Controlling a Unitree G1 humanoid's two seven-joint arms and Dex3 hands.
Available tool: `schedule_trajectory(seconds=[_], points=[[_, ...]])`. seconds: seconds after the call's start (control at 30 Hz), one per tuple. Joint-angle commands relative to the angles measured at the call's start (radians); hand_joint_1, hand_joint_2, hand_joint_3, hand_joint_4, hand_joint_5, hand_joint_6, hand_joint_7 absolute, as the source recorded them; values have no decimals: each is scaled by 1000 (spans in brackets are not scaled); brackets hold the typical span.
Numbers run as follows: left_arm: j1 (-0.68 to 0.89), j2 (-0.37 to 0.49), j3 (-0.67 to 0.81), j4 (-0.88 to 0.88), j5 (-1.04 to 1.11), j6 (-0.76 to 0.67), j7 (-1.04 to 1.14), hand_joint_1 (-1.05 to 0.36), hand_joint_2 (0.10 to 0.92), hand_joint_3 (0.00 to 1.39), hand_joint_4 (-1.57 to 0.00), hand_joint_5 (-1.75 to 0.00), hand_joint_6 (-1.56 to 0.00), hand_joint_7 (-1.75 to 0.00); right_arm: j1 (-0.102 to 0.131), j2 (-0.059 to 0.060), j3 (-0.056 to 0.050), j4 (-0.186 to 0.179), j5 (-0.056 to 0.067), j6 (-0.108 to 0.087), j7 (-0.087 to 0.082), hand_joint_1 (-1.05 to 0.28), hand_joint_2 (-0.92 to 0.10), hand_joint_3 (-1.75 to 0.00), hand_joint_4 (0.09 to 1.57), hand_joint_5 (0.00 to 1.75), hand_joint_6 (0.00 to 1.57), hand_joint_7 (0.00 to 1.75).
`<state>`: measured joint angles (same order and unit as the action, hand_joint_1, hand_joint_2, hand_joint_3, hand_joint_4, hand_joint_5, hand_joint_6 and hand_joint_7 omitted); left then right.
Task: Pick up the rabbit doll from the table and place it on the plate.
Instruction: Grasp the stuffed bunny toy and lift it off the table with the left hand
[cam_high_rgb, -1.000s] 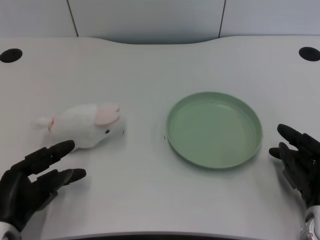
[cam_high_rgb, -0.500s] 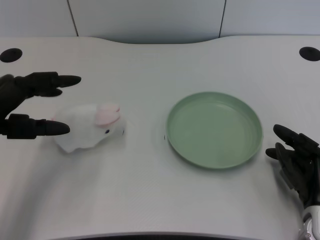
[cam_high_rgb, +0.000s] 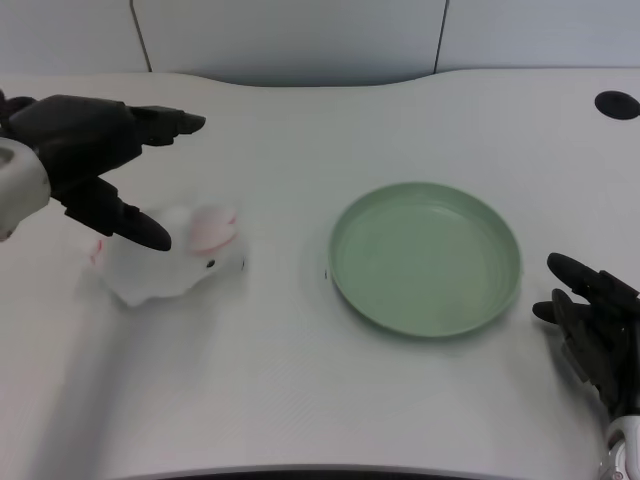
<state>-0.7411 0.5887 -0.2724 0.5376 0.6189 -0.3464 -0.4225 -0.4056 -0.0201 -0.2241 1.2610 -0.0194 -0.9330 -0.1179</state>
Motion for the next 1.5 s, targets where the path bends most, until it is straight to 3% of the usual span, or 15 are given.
schedule_trajectory(seconds=[0.03, 0.17, 0.3, 0.43, 0.53, 0.67, 0.93, 1.0, 1.07, 1.2, 1.3, 1.5], points=[[-79, -48, -70, 138, 53, 45, 20, -1048, 891, 48, -87, -2, -118, 0, 6, -23, -8, -1, 9, -4, -3, -282, -921, -303, 647, 914, 923, 12], [-176, -114, -143, 341, 97, 58, 75, -1048, 863, 22, -101, -9, -123, -3, 5, -30, -8, 0, 10, -1, 1, -283, -921, -304, 633, 902, 931, 16], [-261, -177, -206, 545, 132, 68, 129, -1048, 844, 7, -98, -6, -113, -1, 8, -30, -8, -5, 12, -12, 4, -283, -921, -305, 635, 903, 930, 16], [-307, -211, -257, 664, 157, 74, 158, -1048, 845, 6, -84, 0, -88, 0, 10, -31, -9, -7, 17, -10, 13, -277, -921, -308, 624, 905, 934, 18], [-325, -238, -302, 724, 190, 103, 181, -1048, 849, 7, -67, 0, -76, -1, 17, -28, -10, -9, 13, -22, 0, -280, -921, -293, 631, 914, 931, 17], [-334, -258, -328, 762, 197, 119, 199, -1048, 832, 0, -63, 0, -84, -7, 19, -29, -7, -10, 8, -20, -11, -285, -921, -291, 634, 917, 922, 12], [-339, -260, -339, 772, 189, 118, 205, -1048, 830, 0, -63, 0, -86, -6, 19, -29, -5, -11, 8, -20, -14, -286, -921, -293, 633, 918, 921, 11], [-331, -286, -348, 789, 195, 151, 197, -1048, 813, 0, -47, 0, -78, -3, 31, -24, -3, -19, 7, -31, -19, -286, -921, -296, 635, 918, 924, 13], [-312, -315, -359, 799, 199, 168, 218, -1048, 795, 0, -47, -7, -67, 0, 41, -25, -4, -19, 7, -50, -15, -289, -921, -301, 638, 915, 920, 11], [-295, -334, -380, 807, 208, 169, 262, -1048, 790, 1, -62, -15, -65, -2, 48, -25, -5, -19, 10, -69, -8, -278, -921, -301, 652, 903, 922, 12], [-287, -340, -395, 813, 214, 166, 286, -1048, 783, 0, -70, -19, -72, -5, 52, -24, -4, -19, 6, -68, -19, -291, -921, -297, 668, 893, 925, 13], [-277, -343, -415, 821, 222, 174, 323, -1048, 775, 0, -55, -9, -76, -5, 66, -26, 10, -30, -10, -73, -36, -270, -921, -303, 681, 864, 918, 9]])
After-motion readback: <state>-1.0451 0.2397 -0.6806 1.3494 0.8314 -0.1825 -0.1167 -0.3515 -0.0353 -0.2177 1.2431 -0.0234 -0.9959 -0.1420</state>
